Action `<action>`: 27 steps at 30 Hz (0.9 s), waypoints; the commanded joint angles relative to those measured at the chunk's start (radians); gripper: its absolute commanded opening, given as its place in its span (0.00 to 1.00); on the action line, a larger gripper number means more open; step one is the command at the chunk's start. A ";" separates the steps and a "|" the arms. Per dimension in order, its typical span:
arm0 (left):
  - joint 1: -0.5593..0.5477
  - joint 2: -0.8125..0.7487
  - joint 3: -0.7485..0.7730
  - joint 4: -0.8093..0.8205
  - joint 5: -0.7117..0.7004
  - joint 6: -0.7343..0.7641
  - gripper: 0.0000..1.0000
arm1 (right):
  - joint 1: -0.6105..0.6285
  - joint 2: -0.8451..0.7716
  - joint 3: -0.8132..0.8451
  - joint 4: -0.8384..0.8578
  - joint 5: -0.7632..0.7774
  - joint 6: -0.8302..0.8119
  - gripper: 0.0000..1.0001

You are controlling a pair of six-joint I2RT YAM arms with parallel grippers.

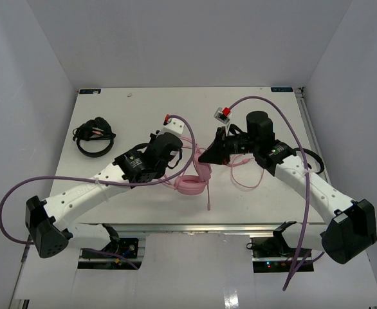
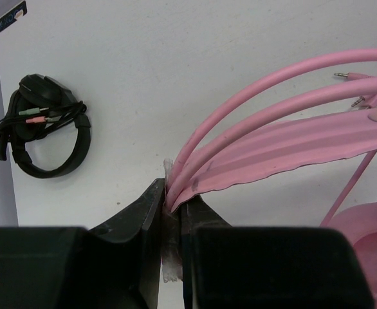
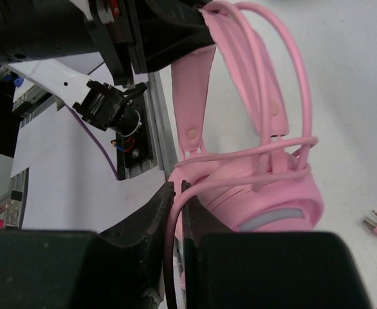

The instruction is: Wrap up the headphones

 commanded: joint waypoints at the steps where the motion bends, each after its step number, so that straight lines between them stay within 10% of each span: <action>1: 0.001 0.009 0.094 -0.031 -0.076 -0.115 0.00 | 0.001 -0.043 -0.060 0.215 -0.114 0.096 0.17; 27: 0.003 0.106 0.384 -0.359 -0.174 -0.583 0.00 | 0.093 -0.096 -0.314 0.611 -0.123 0.281 0.22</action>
